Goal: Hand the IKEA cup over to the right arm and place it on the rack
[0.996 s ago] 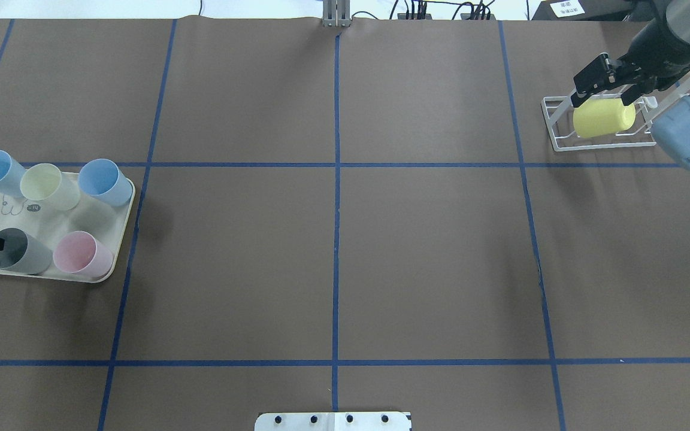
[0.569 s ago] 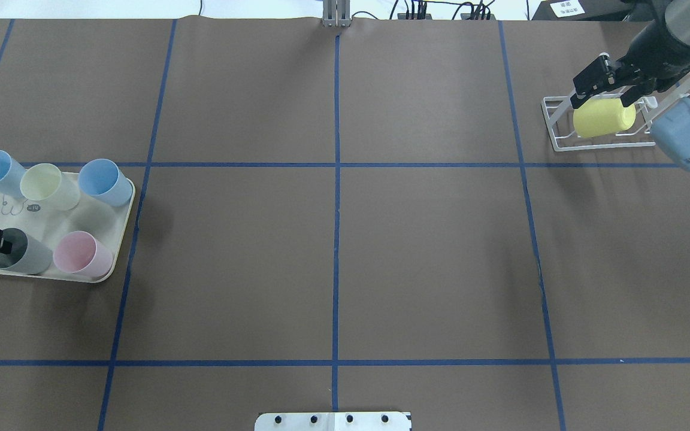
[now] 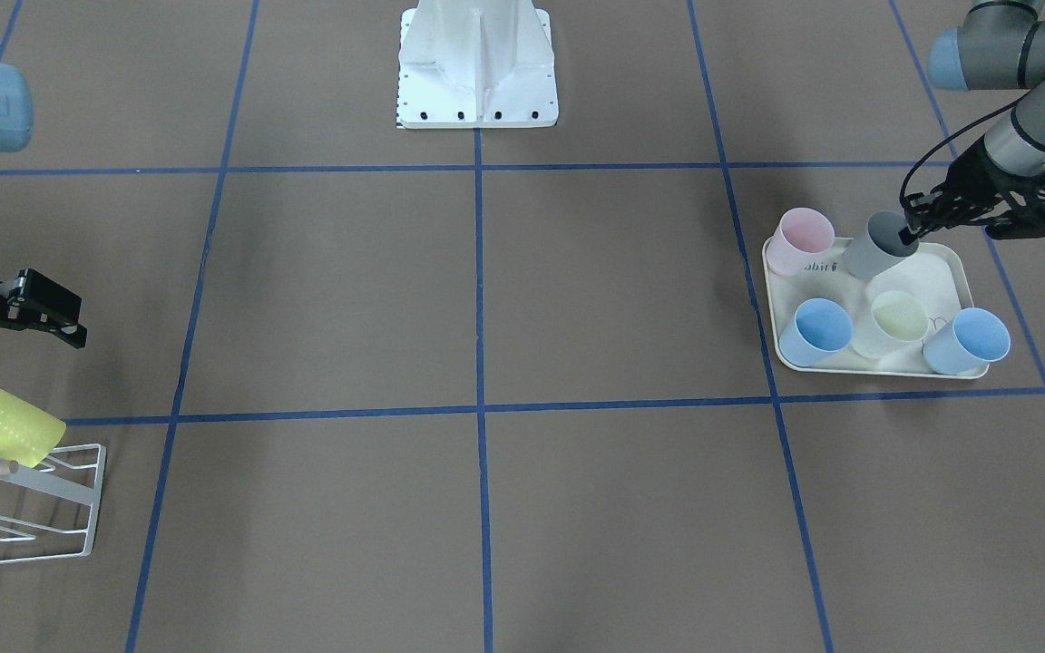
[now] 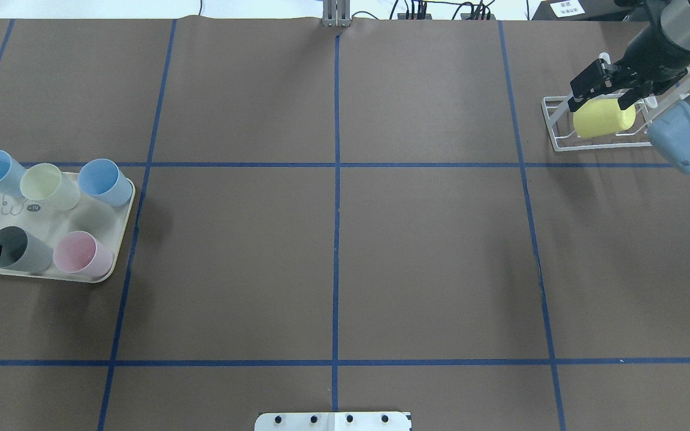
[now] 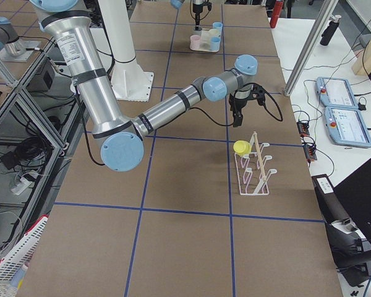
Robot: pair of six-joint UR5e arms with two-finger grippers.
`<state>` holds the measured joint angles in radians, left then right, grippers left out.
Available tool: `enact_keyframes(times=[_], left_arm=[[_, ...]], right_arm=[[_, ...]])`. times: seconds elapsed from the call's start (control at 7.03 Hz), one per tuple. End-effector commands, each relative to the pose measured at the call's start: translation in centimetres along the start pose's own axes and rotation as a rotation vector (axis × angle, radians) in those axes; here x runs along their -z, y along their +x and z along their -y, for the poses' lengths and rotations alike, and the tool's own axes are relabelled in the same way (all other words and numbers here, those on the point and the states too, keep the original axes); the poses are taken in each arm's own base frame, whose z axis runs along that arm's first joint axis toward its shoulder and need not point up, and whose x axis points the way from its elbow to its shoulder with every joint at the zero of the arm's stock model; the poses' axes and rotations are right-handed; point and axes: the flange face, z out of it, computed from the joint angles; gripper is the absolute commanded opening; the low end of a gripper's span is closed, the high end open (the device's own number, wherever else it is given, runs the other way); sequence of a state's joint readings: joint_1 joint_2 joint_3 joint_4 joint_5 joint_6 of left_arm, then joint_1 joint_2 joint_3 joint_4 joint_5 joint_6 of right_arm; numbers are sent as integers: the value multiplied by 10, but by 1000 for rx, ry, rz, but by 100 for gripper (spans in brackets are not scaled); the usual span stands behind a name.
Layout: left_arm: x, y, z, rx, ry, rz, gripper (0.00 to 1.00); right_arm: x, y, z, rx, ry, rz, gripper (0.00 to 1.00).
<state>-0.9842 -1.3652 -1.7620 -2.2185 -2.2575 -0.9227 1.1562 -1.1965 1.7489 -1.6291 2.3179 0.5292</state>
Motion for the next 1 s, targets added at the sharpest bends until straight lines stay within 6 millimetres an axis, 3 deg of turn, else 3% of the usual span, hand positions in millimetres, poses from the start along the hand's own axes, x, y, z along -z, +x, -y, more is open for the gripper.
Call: enact_keyframes(times=[0.0, 0.28, 0.43, 0.57, 0.85], left_arm=[[23, -14, -8, 16, 25, -5, 0], [84, -6, -9, 45, 52, -102, 0], [115, 14, -10, 68, 65, -117, 0], [137, 46, -8, 76, 63, -117, 0], [176, 120, 15, 155, 112, -213, 0]], right_arm=[[0, -1, 0, 0, 0, 1, 100], [-2, -9, -3, 18, -1, 5, 100], [-1, -15, -4, 35, 9, 13, 100], [0, -21, -4, 34, 37, 37, 99], [-20, -70, -16, -65, 93, 158, 100]])
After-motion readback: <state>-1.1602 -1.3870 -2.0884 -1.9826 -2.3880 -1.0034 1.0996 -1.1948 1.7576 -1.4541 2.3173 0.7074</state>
